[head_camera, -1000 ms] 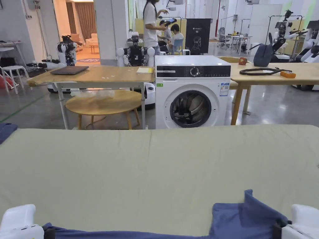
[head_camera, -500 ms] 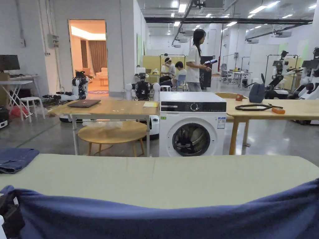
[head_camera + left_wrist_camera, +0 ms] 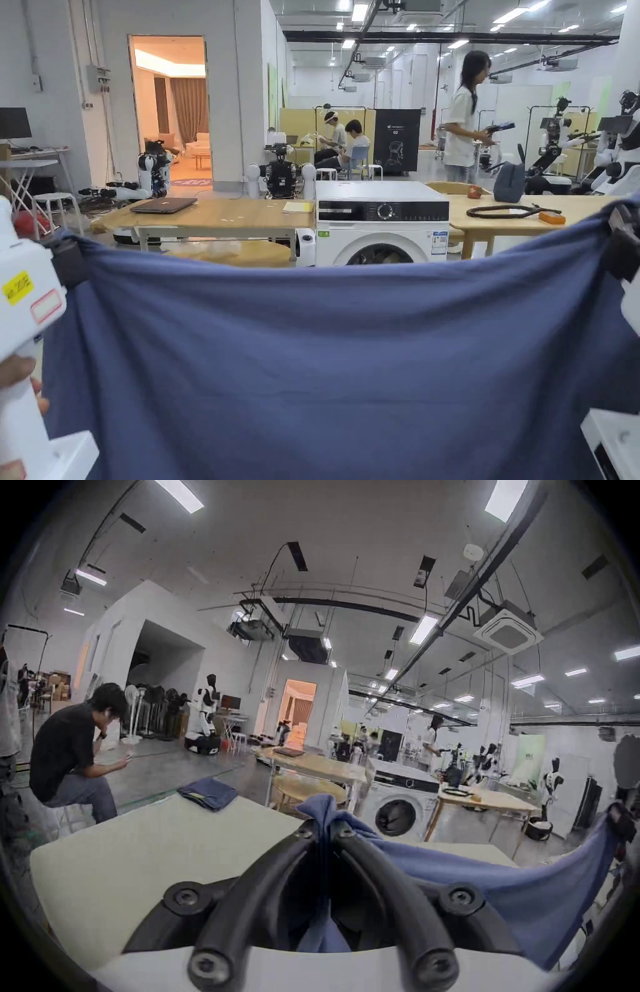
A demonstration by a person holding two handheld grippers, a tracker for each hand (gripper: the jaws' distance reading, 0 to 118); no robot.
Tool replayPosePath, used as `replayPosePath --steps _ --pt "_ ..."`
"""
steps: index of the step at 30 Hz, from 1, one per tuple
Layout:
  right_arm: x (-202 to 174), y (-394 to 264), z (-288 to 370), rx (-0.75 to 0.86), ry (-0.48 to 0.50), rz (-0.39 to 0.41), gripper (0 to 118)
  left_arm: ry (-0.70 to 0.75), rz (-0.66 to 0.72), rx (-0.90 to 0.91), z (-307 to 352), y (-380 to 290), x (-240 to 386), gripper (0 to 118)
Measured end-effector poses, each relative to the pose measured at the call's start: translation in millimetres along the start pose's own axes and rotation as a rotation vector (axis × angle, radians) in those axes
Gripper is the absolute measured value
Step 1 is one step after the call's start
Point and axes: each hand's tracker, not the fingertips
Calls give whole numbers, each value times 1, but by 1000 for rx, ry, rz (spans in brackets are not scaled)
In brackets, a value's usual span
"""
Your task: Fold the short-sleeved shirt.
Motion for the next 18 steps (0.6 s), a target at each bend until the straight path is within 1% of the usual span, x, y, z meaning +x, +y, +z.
replayPosePath --steps 4,5,7,10,11,13,14,16,18 --pt "-13 0 -70 16 4 1 0 -7 -18 10 -67 22 14 0" --pt "-16 0 -86 38 4 13 0 -6 -17 16 -82 28 17 0" --pt "-24 0 -123 65 -13 46 0 -11 25 38 -115 42 22 0" --pt "-34 4 -165 113 -12 40 0 -7 78 87 -153 54 31 0" --pt "-38 5 -174 135 -18 42 0 -7 78 102 -162 57 35 0" --pt "-44 8 -195 159 -40 72 0 -7 82 145 -179 61 42 0" --pt "-45 11 -202 169 -36 77 0 -14 84 168 -184 63 45 0" --pt "-48 19 -211 220 -65 111 0 -30 109 213 -192 70 48 0" --pt "-47 28 -213 262 -63 104 0 -26 120 248 -194 74 52 0"
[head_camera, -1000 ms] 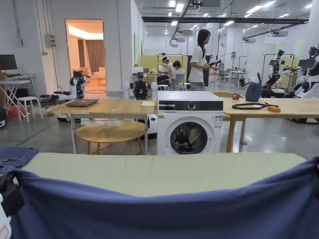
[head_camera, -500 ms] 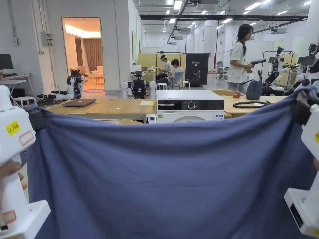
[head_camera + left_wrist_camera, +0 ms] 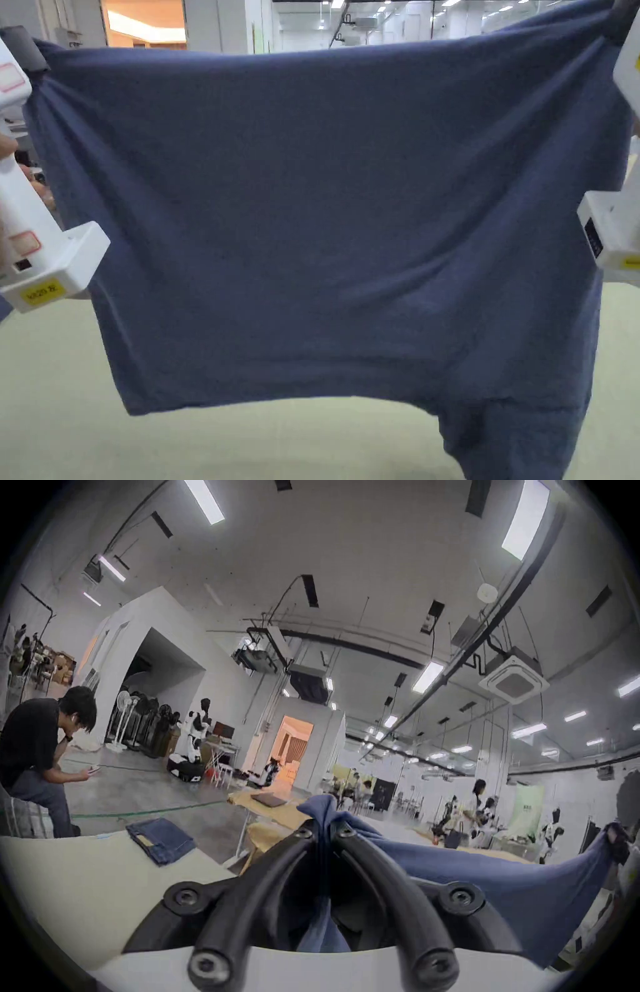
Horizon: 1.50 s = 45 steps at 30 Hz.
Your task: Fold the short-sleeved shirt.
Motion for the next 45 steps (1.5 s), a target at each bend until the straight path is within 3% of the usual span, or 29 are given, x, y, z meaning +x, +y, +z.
replayPosePath --steps 6,12,19,27,31,39,41,45 --pt "7 -5 21 14 12 59 0 -19 9 29 14 -11 -5 0" --pt "27 -43 105 -173 94 -16 0 -19 6 -93 71 -56 -31 0" --pt "55 -64 251 -427 175 -81 0 6 -108 -297 196 -99 -73 0" --pt "88 -80 402 -761 236 23 0 64 -237 -613 352 -165 -131 0" --pt "109 -102 476 -970 220 16 0 89 -251 -820 408 -203 -164 0" --pt "139 -154 551 -1364 188 80 0 148 -355 -1145 458 -267 -219 0" --pt "144 -165 557 -1428 189 122 0 145 -354 -1158 459 -272 -228 0" --pt "145 -173 558 -1460 174 118 0 133 -338 -1160 452 -265 -224 0"
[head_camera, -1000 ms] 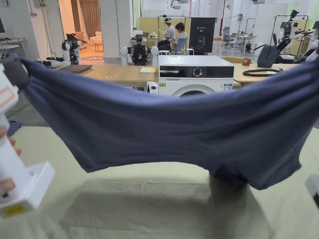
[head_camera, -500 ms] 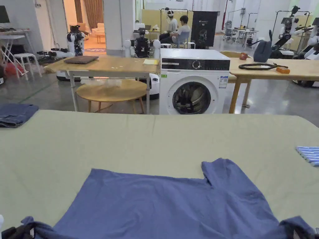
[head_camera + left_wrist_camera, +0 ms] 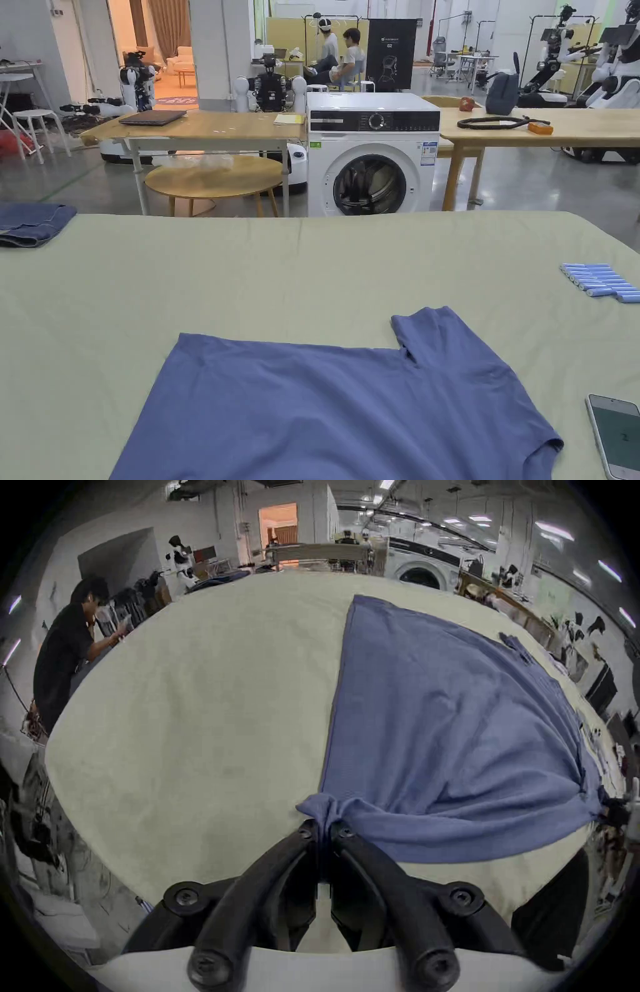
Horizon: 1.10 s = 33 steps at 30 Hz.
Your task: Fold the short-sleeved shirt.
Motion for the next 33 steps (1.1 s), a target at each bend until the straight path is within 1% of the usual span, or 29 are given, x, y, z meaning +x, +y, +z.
replayPosePath --steps 1,2,3,4,5,6,7,10,12,13,14,15,16,17,18,19,20,21,23,24,25,26,27,28,29,30,31,32,33 --pt "0 0 3 15 -3 -13 1 3 -34 3 7 -1 3 0" --pt "0 0 8 49 -5 -26 4 17 -63 32 13 1 4 0" --pt "1 0 15 96 -31 -31 14 36 -69 71 23 2 4 5" --pt "1 0 27 143 -75 -28 45 54 -62 120 35 5 3 26" --pt "1 0 35 177 -106 -30 73 45 -50 162 47 6 1 57" --pt "3 3 48 236 -118 -40 96 33 -30 210 63 10 -1 91" --pt "3 5 64 327 -128 -53 108 3 -11 307 82 14 -1 113" --pt "-1 15 111 615 -131 -115 108 -20 12 589 134 25 8 113" --pt "-11 21 133 764 -134 -138 108 -1 6 748 158 29 17 113" --pt "-15 23 142 821 -135 -147 108 -22 6 822 169 30 21 111" --pt "-19 24 148 864 -125 -154 108 -50 0 853 176 30 24 103" --pt "-22 24 154 892 -82 -152 105 -70 1 875 183 31 28 82" --pt "-25 25 154 889 -33 -142 78 -64 -3 849 186 33 31 22" --pt "-29 26 156 884 -10 -139 32 -57 -6 843 186 35 34 0" --pt "-36 26 155 869 -6 -143 0 -37 -5 822 182 34 37 0" --pt "-42 19 149 887 -78 -145 0 -62 -17 826 181 35 33 0" --pt "-45 16 141 862 -45 -133 0 -139 -42 765 176 36 30 0" --pt "-48 15 135 797 -6 -94 0 -130 -12 712 166 35 25 0" --pt "-57 1 123 790 -23 -101 0 -139 6 653 149 31 16 0" --pt "-47 7 127 758 -19 -100 0 -147 6 588 139 29 10 0" --pt "-46 3 121 734 -22 -109 0 -162 24 493 126 25 5 0" --pt "-46 -2 116 717 -18 -120 0 -192 32 444 115 22 -1 0" --pt "-46 -7 111 695 -12 -131 0 -193 30 395 104 18 -6 14" --pt "-37 -1 115 670 -12 -137 0 -149 7 337 93 14 -11 63" --pt "-35 -4 110 658 -23 -134 0 -124 -4 245 80 14 -14 63" --pt "-35 -8 106 647 -32 -132 0 -127 3 160 68 14 -18 80" --pt "-34 -11 102 631 -36 -132 0 -140 8 79 54 10 -22 118" --pt "-29 -6 104 612 -30 -133 0 -163 20 70 48 5 -24 118" --pt "-27 -8 101 594 -29 -138 0 -148 19 54 40 3 -24 118"
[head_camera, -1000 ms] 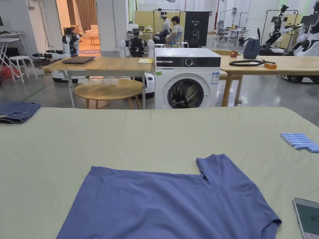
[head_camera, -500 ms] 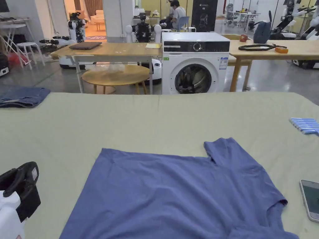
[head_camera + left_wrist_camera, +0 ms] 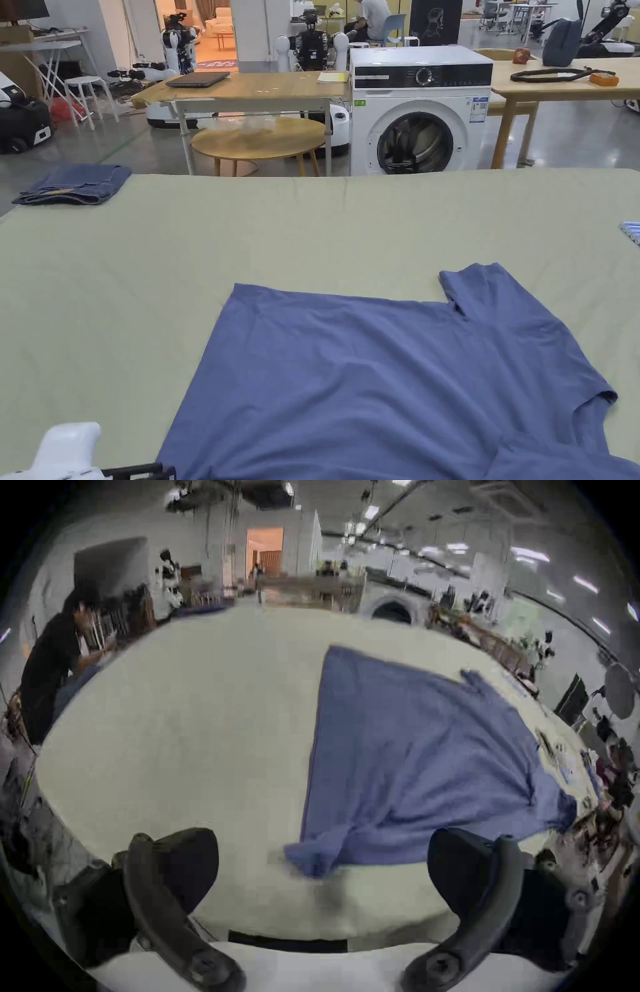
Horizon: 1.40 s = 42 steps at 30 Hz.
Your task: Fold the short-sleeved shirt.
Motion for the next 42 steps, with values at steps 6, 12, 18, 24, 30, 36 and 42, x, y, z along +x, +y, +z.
replayPosePath --steps 6,12,18,24,30,36,42 --pt "8 -16 -12 -128 -7 -4 0 88 -27 -58 -35 -3 4 97" --pt "20 -32 -43 -431 -82 -29 118 78 -41 -66 -32 -5 19 3" --pt "34 -55 -57 -530 -43 -4 118 72 -42 -29 -21 -2 24 3" --pt "23 -52 -63 -559 9 8 2 62 0 -18 -15 -2 22 3" --pt "30 -15 -54 -418 19 -36 2 29 71 39 7 23 19 3" --pt "27 56 -91 -300 32 -61 2 21 111 128 0 95 29 3" --pt "22 70 -190 -366 20 -44 2 52 93 69 -82 162 47 3"
